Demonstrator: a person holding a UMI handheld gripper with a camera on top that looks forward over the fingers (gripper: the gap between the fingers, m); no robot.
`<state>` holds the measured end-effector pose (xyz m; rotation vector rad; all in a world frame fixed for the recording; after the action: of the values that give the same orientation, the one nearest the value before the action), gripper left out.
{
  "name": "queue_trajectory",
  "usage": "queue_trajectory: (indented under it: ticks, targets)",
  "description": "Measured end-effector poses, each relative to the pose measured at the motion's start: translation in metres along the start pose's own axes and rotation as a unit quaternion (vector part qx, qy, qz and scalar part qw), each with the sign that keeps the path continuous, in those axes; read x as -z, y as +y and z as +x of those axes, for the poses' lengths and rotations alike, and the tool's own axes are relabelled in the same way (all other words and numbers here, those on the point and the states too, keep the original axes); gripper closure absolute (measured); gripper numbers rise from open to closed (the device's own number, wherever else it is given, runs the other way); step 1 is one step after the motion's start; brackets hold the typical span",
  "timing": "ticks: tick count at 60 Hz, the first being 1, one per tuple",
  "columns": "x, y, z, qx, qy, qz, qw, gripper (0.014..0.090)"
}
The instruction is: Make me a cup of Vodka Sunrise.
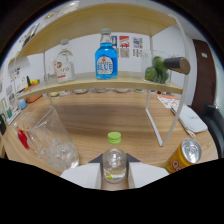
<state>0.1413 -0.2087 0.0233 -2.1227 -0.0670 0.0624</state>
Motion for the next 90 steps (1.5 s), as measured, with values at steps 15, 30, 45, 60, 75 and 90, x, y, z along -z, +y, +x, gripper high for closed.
queue_trajectory:
  ticks: [15, 30, 45, 60, 75, 90]
  targets:
    - [0.007, 0.007, 0.005, -0.006, 0.014, -0.006, 1.000, 0.0677]
    - [0.032, 0.001, 0.005, -0.003, 0.032, -0.016, 0.999, 0.0346]
    - [0.108, -0.054, -0.021, -0.007, 0.055, 0.013, 0.998, 0.0194]
    - [0.163, -0.055, -0.080, -0.014, 0.049, 0.003, 0.999, 0.0188]
    - [0.177, -0.045, -0.114, -0.014, 0.053, -0.007, 0.998, 0.0189]
    - [0.182, -0.046, -0.118, -0.004, 0.057, -0.009, 0.998, 0.0189]
